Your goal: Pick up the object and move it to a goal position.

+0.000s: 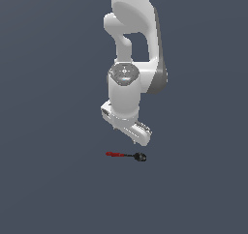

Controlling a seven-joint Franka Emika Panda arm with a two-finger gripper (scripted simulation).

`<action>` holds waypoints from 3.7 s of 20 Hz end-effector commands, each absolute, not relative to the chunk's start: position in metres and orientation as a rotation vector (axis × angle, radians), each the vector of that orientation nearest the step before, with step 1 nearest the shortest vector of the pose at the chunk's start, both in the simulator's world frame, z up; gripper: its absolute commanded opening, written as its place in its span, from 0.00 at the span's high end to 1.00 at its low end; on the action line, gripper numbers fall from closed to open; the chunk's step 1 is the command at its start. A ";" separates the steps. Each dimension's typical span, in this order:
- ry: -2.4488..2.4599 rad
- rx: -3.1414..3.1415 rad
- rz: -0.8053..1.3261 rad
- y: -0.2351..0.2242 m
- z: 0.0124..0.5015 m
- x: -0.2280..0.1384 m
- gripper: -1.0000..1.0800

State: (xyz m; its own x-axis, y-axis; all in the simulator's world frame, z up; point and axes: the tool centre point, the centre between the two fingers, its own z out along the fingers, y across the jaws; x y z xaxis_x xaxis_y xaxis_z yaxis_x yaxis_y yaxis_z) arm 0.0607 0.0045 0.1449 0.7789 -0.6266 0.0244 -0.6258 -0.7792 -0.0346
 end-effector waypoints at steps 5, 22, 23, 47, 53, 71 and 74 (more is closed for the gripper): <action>1.303 -2.831 -0.036 0.004 0.129 0.071 0.04; 1.932 -2.462 -0.005 0.006 0.087 0.096 0.04; 1.965 -2.436 -0.004 0.006 0.084 0.097 0.04; 2.253 -2.190 0.000 0.010 0.054 0.107 0.04; 2.256 -2.186 0.001 0.010 0.024 0.106 0.04; 2.257 -2.185 0.000 0.010 0.011 0.107 1.00; 2.257 -2.185 0.000 0.011 0.012 0.107 1.00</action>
State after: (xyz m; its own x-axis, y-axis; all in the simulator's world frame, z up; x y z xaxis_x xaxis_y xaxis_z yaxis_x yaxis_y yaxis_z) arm 0.1071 0.0101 0.0106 -0.0330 -0.9995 0.0001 -0.9995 0.0330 0.0007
